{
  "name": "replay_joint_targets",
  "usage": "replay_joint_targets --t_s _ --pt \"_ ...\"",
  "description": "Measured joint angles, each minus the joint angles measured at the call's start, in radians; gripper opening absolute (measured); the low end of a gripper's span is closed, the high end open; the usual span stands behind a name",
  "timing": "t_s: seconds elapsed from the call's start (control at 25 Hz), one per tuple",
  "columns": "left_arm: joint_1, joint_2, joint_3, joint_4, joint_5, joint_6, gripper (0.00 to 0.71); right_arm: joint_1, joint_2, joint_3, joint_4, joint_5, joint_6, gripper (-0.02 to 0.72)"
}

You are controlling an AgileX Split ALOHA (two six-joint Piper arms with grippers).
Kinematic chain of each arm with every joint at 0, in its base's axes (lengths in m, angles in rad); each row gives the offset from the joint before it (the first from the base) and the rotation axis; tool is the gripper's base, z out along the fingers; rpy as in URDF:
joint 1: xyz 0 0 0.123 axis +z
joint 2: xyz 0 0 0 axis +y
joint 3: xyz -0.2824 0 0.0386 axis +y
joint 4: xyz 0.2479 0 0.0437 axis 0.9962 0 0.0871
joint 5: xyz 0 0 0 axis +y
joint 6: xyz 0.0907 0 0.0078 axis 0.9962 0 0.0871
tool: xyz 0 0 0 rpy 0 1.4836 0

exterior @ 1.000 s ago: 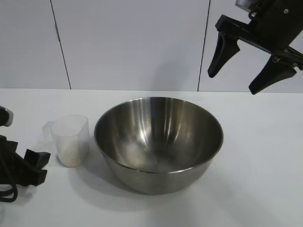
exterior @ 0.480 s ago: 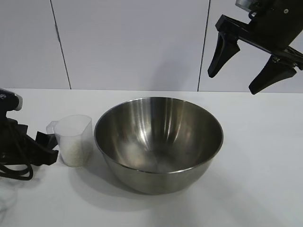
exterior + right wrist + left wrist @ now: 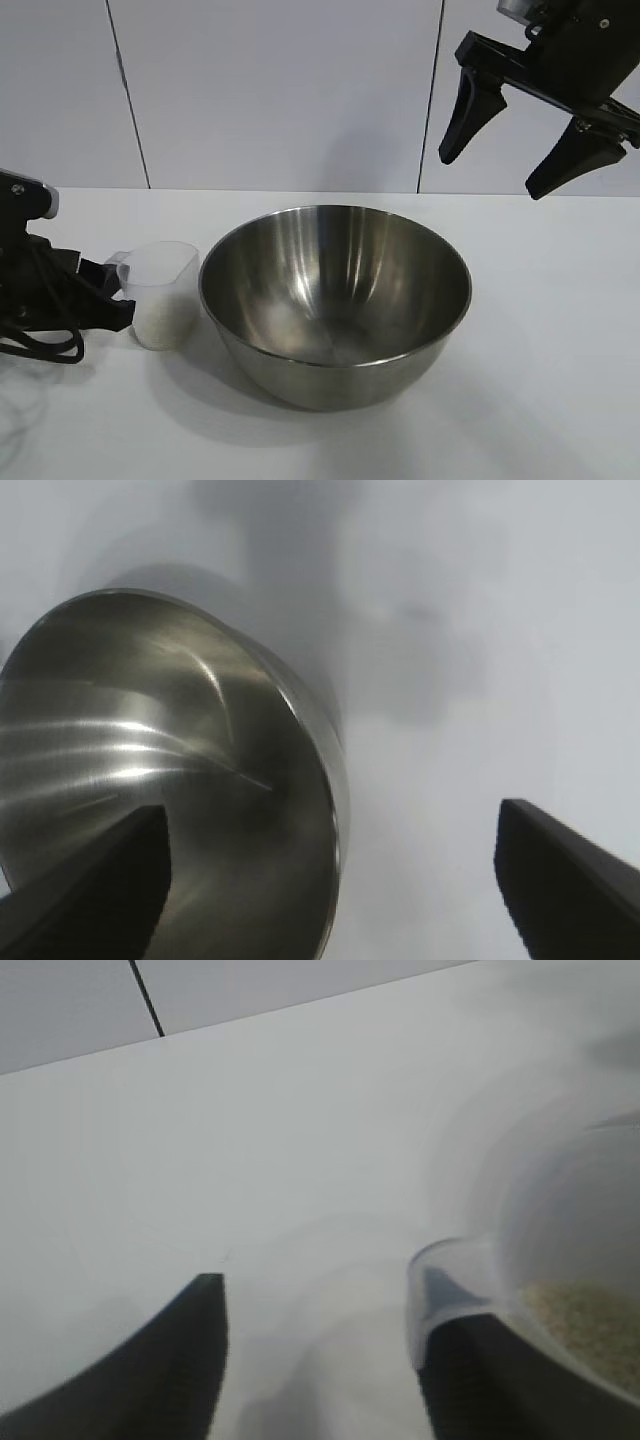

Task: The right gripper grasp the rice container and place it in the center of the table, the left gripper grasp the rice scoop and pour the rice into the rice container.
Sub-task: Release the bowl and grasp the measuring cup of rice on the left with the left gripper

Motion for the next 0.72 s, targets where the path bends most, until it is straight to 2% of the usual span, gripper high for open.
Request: replay_joint_targets --t_s 0.16,0.36,0.72 --pt "0.0 0.0 -0.008 0.003 0.0 -0.018 0.184 0.0 0.0 0.0 0.0 0.0 0.0 0.61" --pt "0.0 0.0 -0.008 0.003 0.0 -0.02 0.034 0.0 0.0 0.0 0.0 0.0 0.0 0.61" --pt "0.0 -0.006 -0.008 0.042 0.0 -0.029 0.017 0.0 0.0 0.0 0.0 0.0 0.0 0.61"
